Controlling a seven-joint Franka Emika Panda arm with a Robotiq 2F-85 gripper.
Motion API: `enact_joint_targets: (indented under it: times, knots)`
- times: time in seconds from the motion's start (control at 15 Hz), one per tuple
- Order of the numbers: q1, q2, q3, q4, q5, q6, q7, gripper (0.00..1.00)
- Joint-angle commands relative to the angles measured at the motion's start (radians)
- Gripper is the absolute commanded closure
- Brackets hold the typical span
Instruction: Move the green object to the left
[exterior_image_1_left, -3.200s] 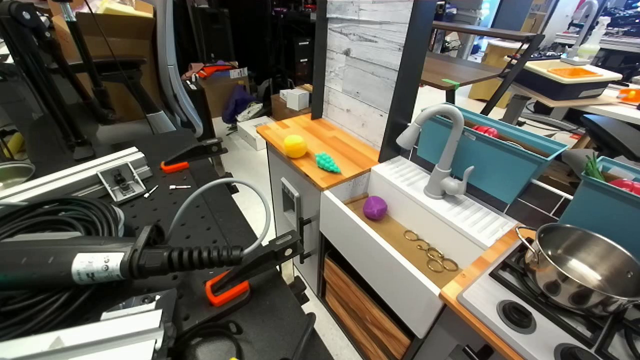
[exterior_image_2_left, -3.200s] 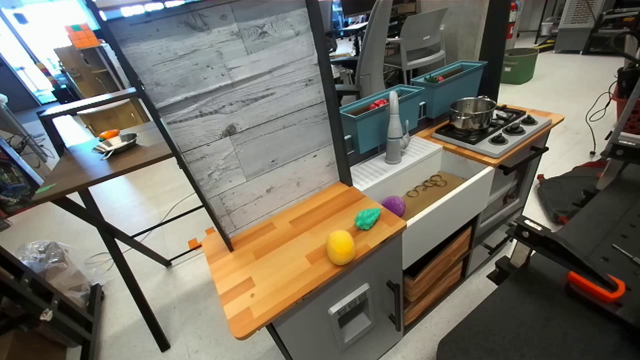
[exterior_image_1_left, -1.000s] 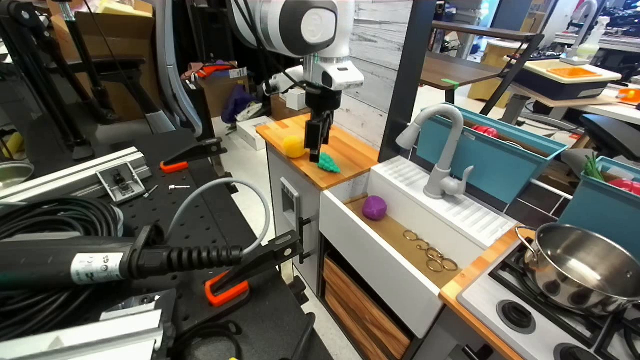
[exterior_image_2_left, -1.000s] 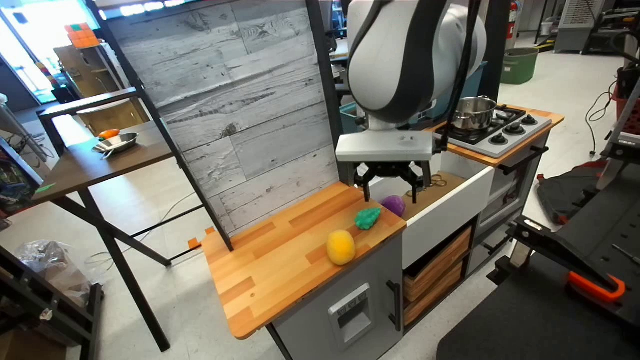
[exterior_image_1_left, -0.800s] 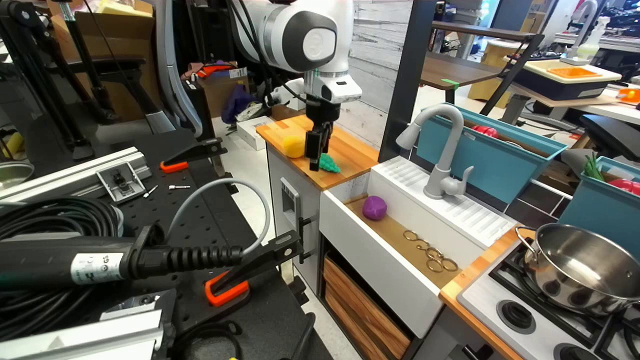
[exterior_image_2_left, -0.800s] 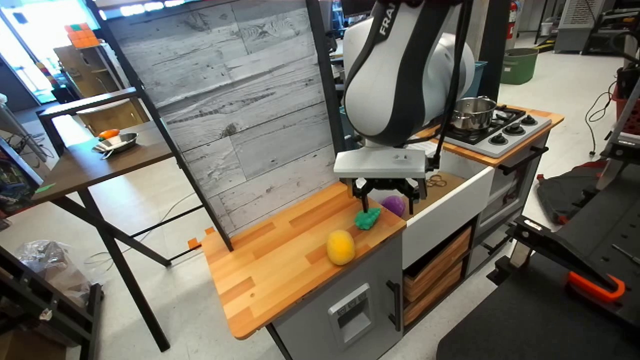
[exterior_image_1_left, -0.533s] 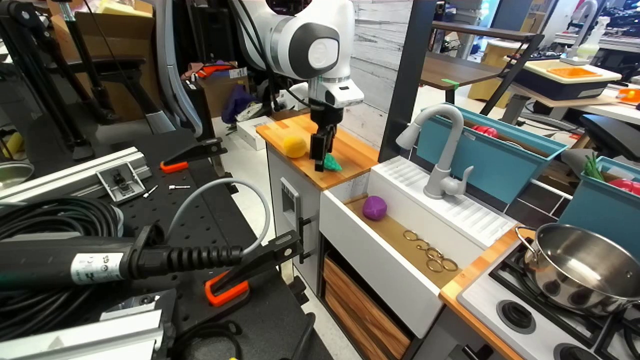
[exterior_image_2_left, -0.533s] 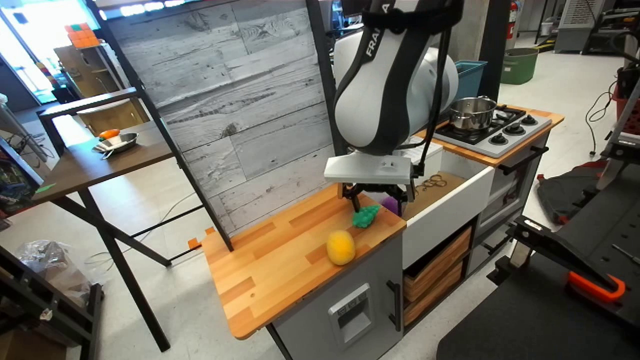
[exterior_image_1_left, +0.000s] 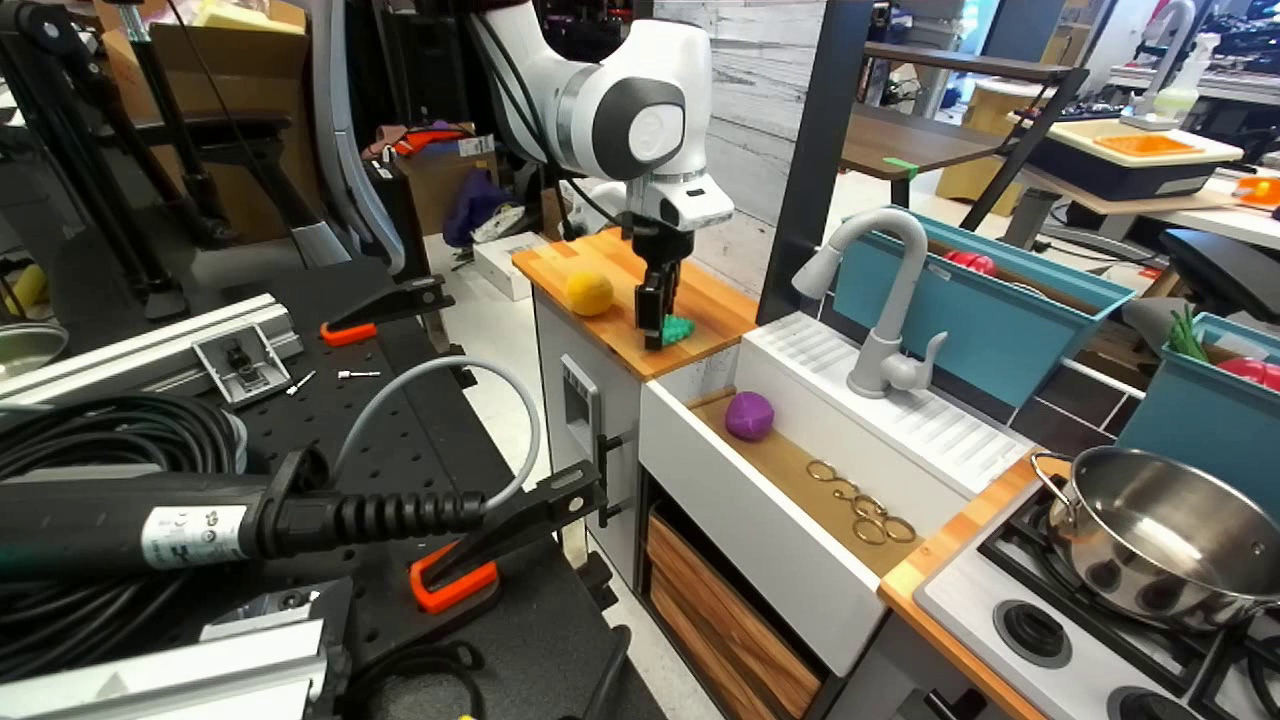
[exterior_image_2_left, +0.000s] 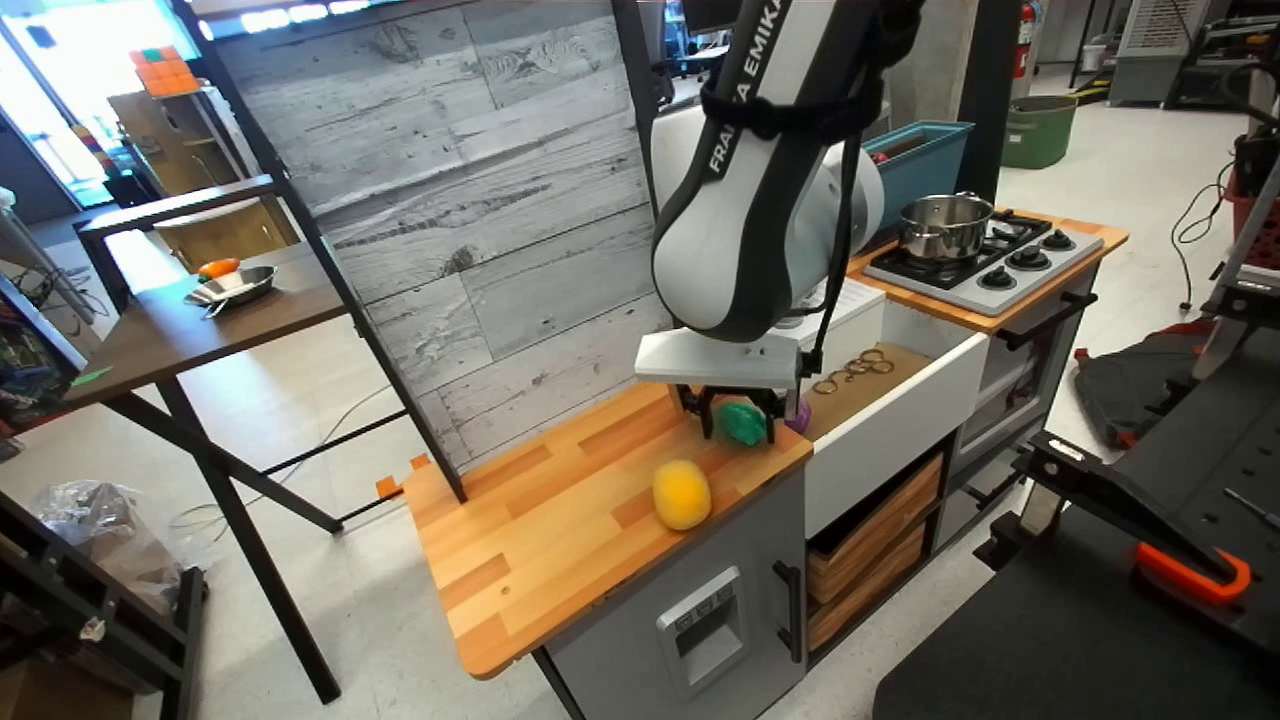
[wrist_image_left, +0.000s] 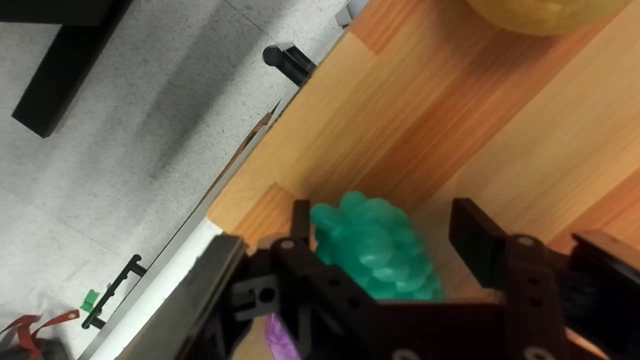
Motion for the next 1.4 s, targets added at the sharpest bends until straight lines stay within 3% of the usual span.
enact_joint_targets:
  times: [0.0, 0.13, 0.2, 0.4, 0.73, 1.0, 1.2, 1.33]
  knots:
    - [0.017, 0.052, -0.025, 0.063, 0.008, -0.005, 0.017, 0.58]
    - [0.015, 0.035, -0.03, 0.055, 0.005, 0.0, 0.013, 0.72]
    - [0.008, 0.016, -0.026, 0.041, 0.008, -0.001, 0.005, 0.74]
    - [-0.033, -0.081, 0.021, -0.026, 0.025, 0.017, -0.051, 0.74]
    - [-0.085, -0.125, 0.135, 0.019, 0.115, 0.121, -0.085, 0.74]
    - [-0.101, -0.082, 0.198, 0.082, 0.16, 0.126, -0.133, 0.74]
    - [-0.148, -0.013, 0.271, 0.139, 0.19, 0.05, -0.231, 0.74]
    - [-0.153, 0.048, 0.278, 0.193, 0.206, 0.006, -0.266, 0.74]
